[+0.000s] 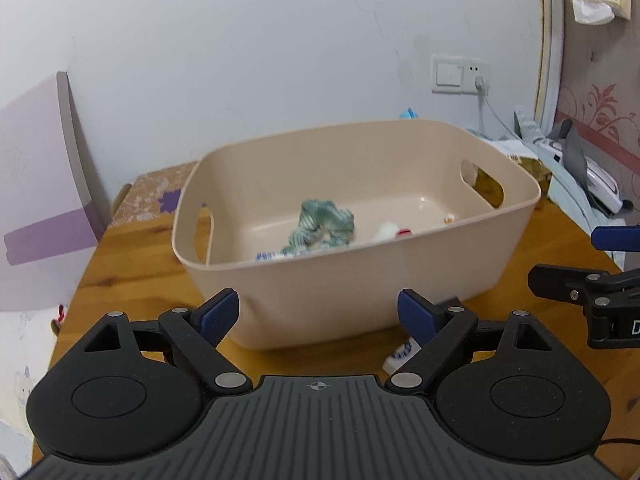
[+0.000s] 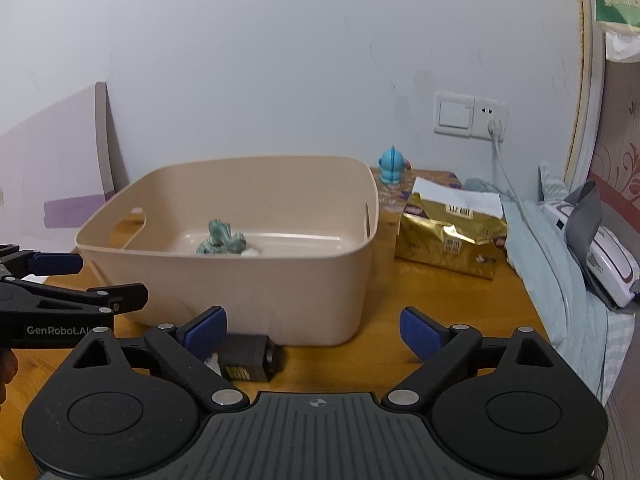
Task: Organize objects
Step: 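Withdraw both tools from the basket toward the white box and black cube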
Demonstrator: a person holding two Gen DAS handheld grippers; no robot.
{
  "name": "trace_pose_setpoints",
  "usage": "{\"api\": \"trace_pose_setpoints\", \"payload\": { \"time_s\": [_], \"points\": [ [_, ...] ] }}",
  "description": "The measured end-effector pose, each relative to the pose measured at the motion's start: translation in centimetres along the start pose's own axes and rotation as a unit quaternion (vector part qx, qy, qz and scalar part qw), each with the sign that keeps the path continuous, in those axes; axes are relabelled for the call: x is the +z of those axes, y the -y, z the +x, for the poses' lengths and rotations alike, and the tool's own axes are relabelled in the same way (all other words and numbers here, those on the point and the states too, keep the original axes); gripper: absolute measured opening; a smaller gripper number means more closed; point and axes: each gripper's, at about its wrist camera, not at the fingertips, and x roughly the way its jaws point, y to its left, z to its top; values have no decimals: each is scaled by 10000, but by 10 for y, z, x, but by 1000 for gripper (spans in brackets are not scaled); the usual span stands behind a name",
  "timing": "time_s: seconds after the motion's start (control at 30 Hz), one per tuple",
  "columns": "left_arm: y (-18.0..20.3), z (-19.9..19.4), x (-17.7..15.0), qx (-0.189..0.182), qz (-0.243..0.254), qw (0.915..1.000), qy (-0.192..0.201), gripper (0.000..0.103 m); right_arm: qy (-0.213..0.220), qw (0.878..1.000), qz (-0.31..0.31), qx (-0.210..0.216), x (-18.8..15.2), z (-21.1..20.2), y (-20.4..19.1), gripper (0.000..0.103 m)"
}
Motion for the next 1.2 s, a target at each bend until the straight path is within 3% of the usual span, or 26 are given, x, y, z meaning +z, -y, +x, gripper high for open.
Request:
{"api": "trace_pose_setpoints", "payload": {
  "time_s": [0.63,1.2],
  "points": [
    [20,18,-45,-202,-202,9983,-511,88,-608,9980,181,-66,-41,14,20,100],
    [43,37,-54,-463,-447,9940,-886,88,-955,9952,207,-78,-66,34,27,101]
  ]
}}
